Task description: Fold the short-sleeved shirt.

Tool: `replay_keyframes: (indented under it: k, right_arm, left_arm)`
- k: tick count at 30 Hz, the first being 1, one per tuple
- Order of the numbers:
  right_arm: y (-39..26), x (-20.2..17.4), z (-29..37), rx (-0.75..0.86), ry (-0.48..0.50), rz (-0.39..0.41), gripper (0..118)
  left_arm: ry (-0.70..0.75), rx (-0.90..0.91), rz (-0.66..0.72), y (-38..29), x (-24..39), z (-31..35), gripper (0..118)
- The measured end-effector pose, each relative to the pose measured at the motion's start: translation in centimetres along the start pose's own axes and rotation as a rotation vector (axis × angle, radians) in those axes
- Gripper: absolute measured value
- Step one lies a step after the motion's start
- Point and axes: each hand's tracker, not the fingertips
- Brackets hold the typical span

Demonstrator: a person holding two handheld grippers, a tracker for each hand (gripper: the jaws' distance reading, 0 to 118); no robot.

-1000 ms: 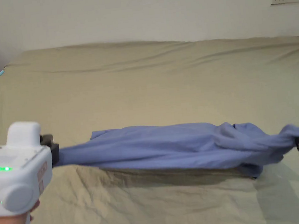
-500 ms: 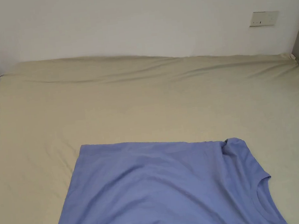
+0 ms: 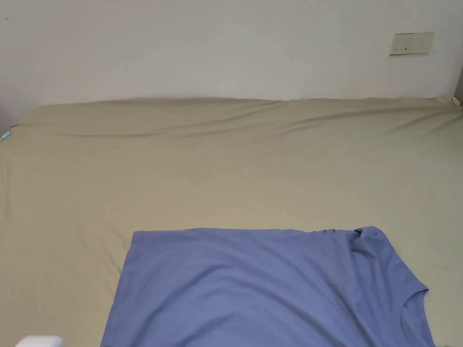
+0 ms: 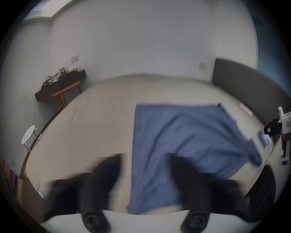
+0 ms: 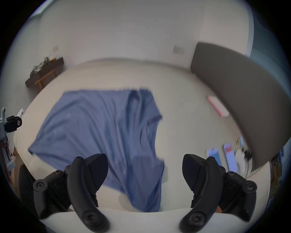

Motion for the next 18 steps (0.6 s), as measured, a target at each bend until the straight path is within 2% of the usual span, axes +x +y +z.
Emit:
replay_keyframes:
  k: [1, 3, 7, 11, 12, 13, 14, 15, 16, 17, 18]
  right_arm:
    - [1.6, -0.3, 0.9, 0.066, 0.0, 0.007, 101]
    - [4.6, -1.3, 2.6, 0.203, -0.004, 0.015, 101]
    - [9.6, -3.8, 5.9, 0.428, -0.012, 0.034, 101]
    - [12.5, -6.2, 7.3, 0.553, 0.006, 0.053, 101]
    - [13.0, -6.8, 7.2, 0.546, 0.01, 0.059, 96]
    - [13.3, -7.4, 7.1, 0.562, 0.027, 0.062, 92]
    - [13.6, -7.9, 6.9, 0.571, 0.036, 0.064, 82]
    - [13.8, -8.5, 6.5, 0.576, 0.038, 0.074, 56]
    - [13.9, -9.1, 6.0, 0.579, 0.038, 0.091, 25]
    - [14.0, -9.6, 5.5, 0.582, 0.03, 0.108, 2]
    - [13.9, -10.1, 4.9, 0.587, -0.004, 0.128, 2]
  left_arm:
    - [-0.007, 0.05, 0.015, 1.5, 0.6, 0.2, 115]
    - [-0.025, 0.226, 0.035, 4.1, 2.5, 1.2, 115]
    - [0.006, 0.388, -0.009, 9.2, 5.2, 2.5, 118]
    - [0.058, 0.456, -0.039, 11.9, 7.5, 2.4, 117]
    - [0.057, 0.458, -0.04, 12.5, 7.9, 2.2, 113]
    - [0.046, 0.455, -0.039, 12.9, 8.4, 1.9, 104]
    - [0.043, 0.465, -0.042, 13.3, 8.8, 1.5, 85]
    - [0.056, 0.475, -0.046, 13.6, 9.2, 1.1, 49]
    - [0.079, 0.484, -0.049, 13.8, 9.7, 0.6, 25]
    - [0.098, 0.495, -0.083, 14.2, 10.1, 0.0, 11]
    - [0.098, 0.495, -0.08, 14.3, 10.2, -0.8, 8]
